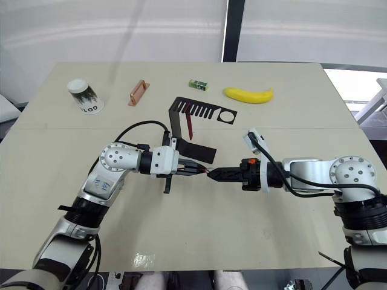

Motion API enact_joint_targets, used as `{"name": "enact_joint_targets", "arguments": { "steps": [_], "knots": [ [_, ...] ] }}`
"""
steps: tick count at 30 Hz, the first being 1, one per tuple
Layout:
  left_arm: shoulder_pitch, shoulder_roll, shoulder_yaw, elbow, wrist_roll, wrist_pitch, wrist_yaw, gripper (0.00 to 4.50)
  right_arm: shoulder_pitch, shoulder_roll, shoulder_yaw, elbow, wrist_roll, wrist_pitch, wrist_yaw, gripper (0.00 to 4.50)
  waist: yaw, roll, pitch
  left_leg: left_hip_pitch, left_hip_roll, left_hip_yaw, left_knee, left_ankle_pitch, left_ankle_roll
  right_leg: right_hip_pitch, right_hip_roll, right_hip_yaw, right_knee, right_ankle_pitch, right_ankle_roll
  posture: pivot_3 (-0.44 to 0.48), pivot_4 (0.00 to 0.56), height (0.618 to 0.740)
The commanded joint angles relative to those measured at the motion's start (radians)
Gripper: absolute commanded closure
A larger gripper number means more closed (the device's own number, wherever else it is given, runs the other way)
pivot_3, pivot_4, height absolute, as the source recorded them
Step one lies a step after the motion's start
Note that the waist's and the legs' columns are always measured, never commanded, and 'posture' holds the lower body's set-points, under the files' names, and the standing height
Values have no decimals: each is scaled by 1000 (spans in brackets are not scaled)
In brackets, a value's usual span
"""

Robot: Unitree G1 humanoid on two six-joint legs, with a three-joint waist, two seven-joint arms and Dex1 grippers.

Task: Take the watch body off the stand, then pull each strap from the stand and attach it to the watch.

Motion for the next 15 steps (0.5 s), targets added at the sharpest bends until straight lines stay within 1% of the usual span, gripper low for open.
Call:
{"name": "enact_joint_targets", "arguments": {
  "steps": [1, 12, 14, 15],
  "knots": [
    [-25, -20, -6, -39, -11, -7, 18, 4500, -10, 11, 10, -50, 27, -1, 31, 2989, 0, 0, 0, 0, 0, 0, 0, 0, 0, 0, 0, 0, 0, 0, 0, 0, 150, 740],
    [-24, -14, 0, -41, -17, -5, 13, 4500, -4, -7, 8, -32, 27, -4, 13, 2989, 0, 0, 0, 0, 0, 0, 0, 0, 0, 0, 0, 0, 0, 0, 0, 0, 150, 740],
    [-20, -6, 7, -51, -34, 17, 1, 4500, -3, -12, 3, -24, 22, -10, 4, 2989, 0, 0, 0, 0, 0, 0, 0, 0, 0, 0, 0, 0, 0, 0, 0, 0, 150, 740],
    [-17, 1, 13, -60, -48, 36, -6, 4197, -3, -14, -1, -22, 15, -12, 5, 2989, 0, 0, 0, 0, 0, 0, 0, 0, 0, 0, 0, 0, 0, 0, 0, 0, 150, 740]
  ]
}}
